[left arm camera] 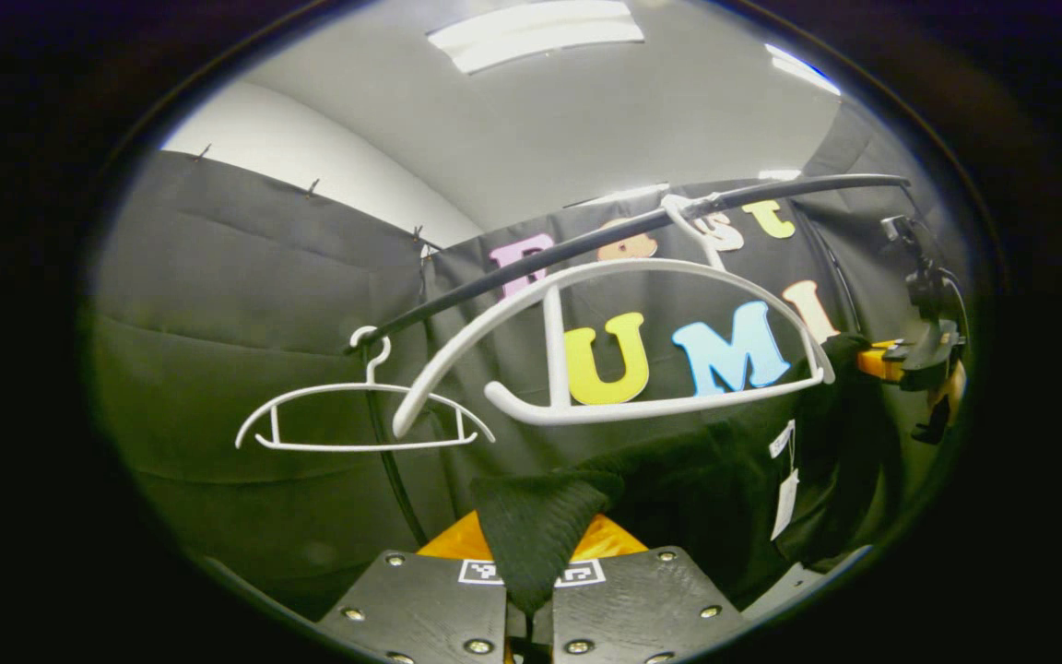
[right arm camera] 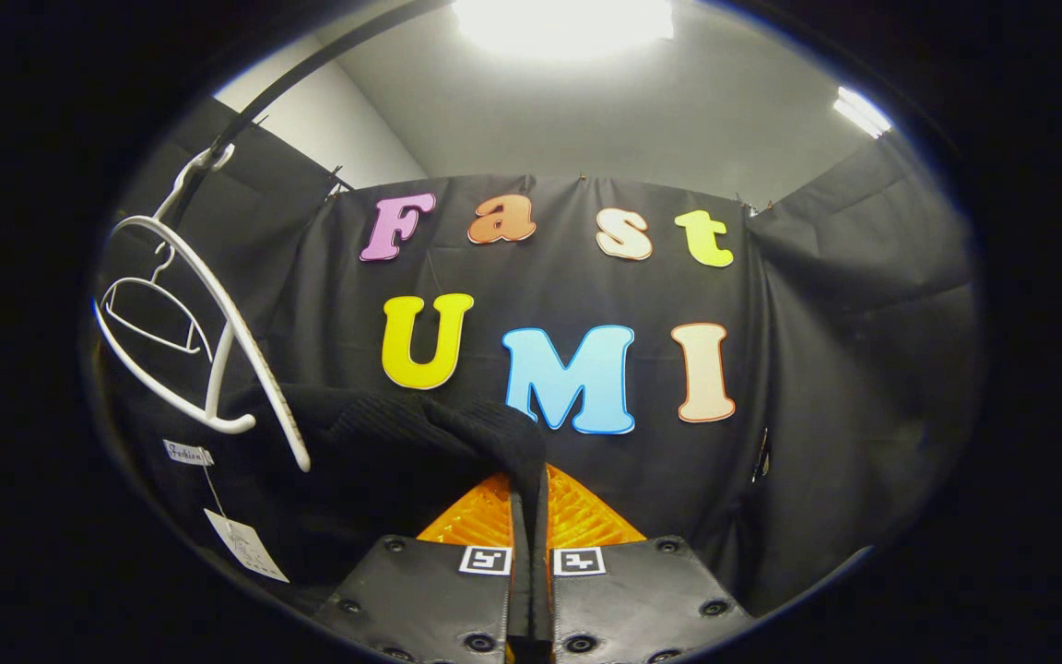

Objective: Grasp the clothes on the hanger with both hands and then place them into the laundry hamper below.

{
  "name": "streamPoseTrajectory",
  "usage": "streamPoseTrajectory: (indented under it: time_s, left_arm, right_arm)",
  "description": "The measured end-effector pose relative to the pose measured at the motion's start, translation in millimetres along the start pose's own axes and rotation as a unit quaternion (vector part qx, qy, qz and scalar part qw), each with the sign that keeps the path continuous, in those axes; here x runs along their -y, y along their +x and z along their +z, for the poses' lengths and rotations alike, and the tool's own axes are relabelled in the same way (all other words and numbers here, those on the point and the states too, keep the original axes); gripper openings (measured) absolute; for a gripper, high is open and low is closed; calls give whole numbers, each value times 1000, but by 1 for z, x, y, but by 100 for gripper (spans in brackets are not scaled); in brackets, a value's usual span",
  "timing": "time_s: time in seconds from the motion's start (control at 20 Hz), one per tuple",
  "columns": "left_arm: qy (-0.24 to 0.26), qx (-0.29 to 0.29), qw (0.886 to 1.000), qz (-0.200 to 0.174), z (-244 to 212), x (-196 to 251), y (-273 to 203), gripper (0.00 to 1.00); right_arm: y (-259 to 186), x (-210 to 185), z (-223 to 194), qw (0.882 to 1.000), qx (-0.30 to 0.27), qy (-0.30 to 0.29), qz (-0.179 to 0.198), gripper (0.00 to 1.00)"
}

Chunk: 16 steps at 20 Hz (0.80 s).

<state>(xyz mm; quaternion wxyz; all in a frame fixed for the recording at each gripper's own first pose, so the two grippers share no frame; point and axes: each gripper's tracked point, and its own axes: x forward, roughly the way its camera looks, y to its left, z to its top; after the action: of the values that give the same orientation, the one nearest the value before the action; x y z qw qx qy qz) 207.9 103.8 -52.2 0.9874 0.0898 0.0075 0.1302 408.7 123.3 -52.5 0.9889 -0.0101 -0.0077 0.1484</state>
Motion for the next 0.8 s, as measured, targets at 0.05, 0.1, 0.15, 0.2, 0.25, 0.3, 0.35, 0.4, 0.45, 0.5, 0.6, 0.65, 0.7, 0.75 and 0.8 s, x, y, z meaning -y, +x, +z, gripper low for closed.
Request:
streamPoseTrajectory:
  time_s: [0.05,0.1,0.15,0.2,0.25,0.3,0.35,0.4,0.45,0.5,0.6,0.65,0.7,0.75,0.8]
  left_arm:
    - [1,-2,1000,-3,-4,-3,-11,4]
    - [3,-3,1000,-6,-6,-4,-17,4]
    - [5,-5,1000,-11,-9,-2,-24,4]
    - [6,-7,1000,-15,-12,0,-27,4]
    - [5,-11,1000,-21,-15,6,-23,4]
    - [4,-17,1000,-26,-20,11,-22,4]
    - [2,-23,999,-32,-28,18,-19,4]
    - [0,-29,999,-38,-32,22,-16,4]
    - [-2,-34,998,-45,-38,26,-14,4]
    - [-4,-38,998,-52,-42,29,-19,4]
    - [-2,-42,997,-66,-48,35,-35,4]
    - [1,-43,996,-73,-49,36,-43,4]
    - [2,-44,996,-80,-51,39,-49,4]
    - [2,-45,995,-89,-52,43,-54,4]
    - [0,-47,994,-97,-55,48,-56,4]
  right_arm:
    - [-3,0,-4,1000,-5,-2,0,1]
    - [-7,0,-7,1000,-9,-5,0,2]
    - [-11,1,-11,1000,-12,-8,0,2]
    - [-15,1,-15,1000,-16,-12,-1,2]
    - [-19,2,-20,1000,-21,-17,-2,2]
    - [-24,3,-26,999,-29,-21,-5,1]
    - [-28,5,-34,999,-39,-24,-7,2]
    - [-33,6,-42,999,-49,-22,-8,2]
    - [-40,5,-47,998,-56,-21,-8,2]
    - [-47,4,-52,998,-62,-22,-7,2]
    - [-61,0,-59,997,-68,-32,-4,2]
    - [-69,-4,-60,997,-69,-36,-1,2]
    - [-77,-8,-61,997,-70,-39,2,2]
    - [-84,-13,-63,996,-73,-42,6,2]
    - [-92,-20,-65,996,-75,-43,11,2]
